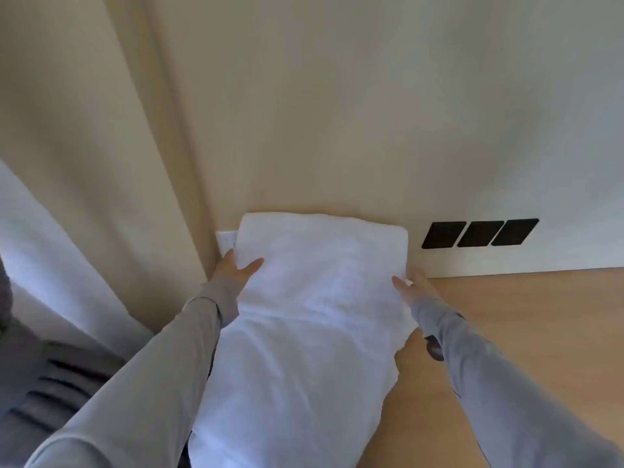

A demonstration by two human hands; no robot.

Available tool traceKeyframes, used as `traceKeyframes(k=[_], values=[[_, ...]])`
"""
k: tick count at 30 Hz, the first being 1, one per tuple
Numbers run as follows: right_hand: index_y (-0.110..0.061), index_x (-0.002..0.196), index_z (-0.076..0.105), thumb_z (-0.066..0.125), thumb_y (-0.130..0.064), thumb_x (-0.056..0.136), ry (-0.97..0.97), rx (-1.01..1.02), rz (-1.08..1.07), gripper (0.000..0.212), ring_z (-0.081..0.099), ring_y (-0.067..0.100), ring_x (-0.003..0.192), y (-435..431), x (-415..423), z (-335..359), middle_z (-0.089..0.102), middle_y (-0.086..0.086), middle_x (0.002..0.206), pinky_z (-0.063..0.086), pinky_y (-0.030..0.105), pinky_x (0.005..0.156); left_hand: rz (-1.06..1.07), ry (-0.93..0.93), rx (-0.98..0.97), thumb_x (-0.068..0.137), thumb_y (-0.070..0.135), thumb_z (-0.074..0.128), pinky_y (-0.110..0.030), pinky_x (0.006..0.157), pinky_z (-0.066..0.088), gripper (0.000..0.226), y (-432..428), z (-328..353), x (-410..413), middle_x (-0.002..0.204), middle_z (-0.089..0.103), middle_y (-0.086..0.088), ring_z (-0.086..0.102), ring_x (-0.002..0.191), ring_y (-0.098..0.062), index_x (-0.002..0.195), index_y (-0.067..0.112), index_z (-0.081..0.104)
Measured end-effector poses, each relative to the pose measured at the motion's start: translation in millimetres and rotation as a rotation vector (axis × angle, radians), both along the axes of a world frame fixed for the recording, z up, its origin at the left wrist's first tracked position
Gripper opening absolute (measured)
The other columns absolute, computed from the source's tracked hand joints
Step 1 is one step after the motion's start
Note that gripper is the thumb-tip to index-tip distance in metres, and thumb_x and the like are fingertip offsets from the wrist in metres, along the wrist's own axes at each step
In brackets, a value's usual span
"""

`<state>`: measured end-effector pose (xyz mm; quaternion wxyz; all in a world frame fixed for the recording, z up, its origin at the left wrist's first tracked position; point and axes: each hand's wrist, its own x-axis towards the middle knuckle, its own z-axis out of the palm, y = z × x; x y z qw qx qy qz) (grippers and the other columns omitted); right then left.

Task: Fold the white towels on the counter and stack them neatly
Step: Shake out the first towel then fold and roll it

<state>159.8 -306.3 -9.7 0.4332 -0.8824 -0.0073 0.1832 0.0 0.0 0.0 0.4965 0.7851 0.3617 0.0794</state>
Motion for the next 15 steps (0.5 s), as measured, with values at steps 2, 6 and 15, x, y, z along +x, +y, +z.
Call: traceKeyframes(k=[2, 6, 15], values=[[-0.014, 0.140, 0.032, 0.056, -0.033, 0.090, 0.083, 0.032, -0.056, 0.058, 0.048, 0.032, 0.120, 2.9, -0.5, -6.7, 0.047, 0.011, 0.137, 0.041, 0.041, 0.099, 0.019, -0.088, -0.035, 0.086, 0.030, 0.066, -0.039, 0.107, 0.034, 0.069, -0.9, -6.3, 4.7, 0.144, 0.041, -0.013, 0.041, 0.130, -0.030, 0.141, 0.004, 0.032], [-0.013, 0.146, 0.023, 0.062, -0.030, 0.088, 0.164, 0.094, -0.132, 0.071, 0.044, 0.034, 0.126, 4.5, 0.8, -22.2, 0.043, 0.012, 0.142, 0.035, 0.048, 0.107, 0.062, -0.115, -0.082, 0.083, 0.023, 0.071, -0.044, 0.108, 0.035, 0.068, -0.7, -18.3, 10.2, 0.141, 0.045, -0.014, 0.043, 0.128, -0.031, 0.138, 0.004, 0.036], [-0.004, 0.141, 0.031, 0.067, -0.040, 0.082, 0.177, 0.026, -0.301, 0.078, 0.043, 0.039, 0.126, 17.8, 0.3, -35.7, 0.045, 0.019, 0.138, 0.035, 0.046, 0.107, 0.149, -0.018, -0.009, 0.078, 0.041, 0.072, -0.043, 0.102, 0.041, 0.069, 12.5, -32.6, 8.9, 0.131, 0.055, -0.014, 0.052, 0.117, -0.034, 0.131, 0.005, 0.047]])
